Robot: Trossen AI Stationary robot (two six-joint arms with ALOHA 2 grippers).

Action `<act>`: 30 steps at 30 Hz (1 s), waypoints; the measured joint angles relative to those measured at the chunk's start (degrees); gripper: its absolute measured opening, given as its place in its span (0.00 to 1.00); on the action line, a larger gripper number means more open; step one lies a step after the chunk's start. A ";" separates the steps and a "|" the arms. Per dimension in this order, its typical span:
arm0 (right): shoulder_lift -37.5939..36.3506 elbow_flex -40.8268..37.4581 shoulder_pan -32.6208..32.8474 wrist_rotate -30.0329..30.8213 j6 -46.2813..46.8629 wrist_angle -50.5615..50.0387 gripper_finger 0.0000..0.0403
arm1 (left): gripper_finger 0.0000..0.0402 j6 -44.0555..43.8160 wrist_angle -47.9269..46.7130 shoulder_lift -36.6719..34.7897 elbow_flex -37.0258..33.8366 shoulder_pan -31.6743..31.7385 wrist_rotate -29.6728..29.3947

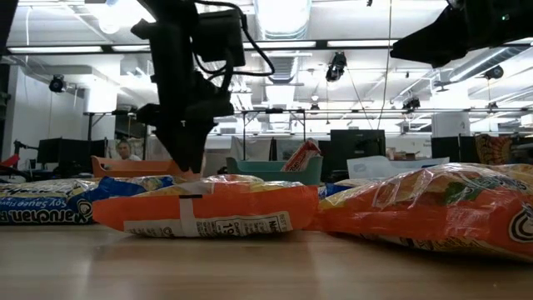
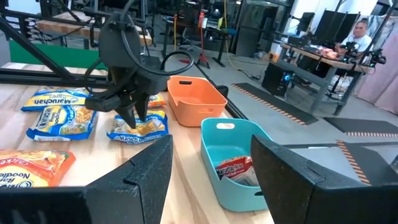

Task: Sort Maruchan noodles
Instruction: Put the blue noodle pack into the orange bin

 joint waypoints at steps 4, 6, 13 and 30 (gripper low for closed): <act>0.00 0.00 0.02 0.26 -0.03 -0.01 0.51 | 0.45 -2.23 0.08 2.43 0.57 -0.23 0.00; 0.00 0.00 0.00 0.29 0.02 -0.02 0.51 | 0.48 -2.86 -0.02 4.08 0.57 -0.26 -0.01; 0.00 0.00 0.01 1.17 0.06 -0.02 0.51 | 0.51 -3.69 0.28 7.70 0.64 -0.37 -1.99; 0.00 0.00 0.01 1.20 -0.28 -0.04 0.51 | 0.02 -0.99 0.95 7.41 1.91 -0.37 0.59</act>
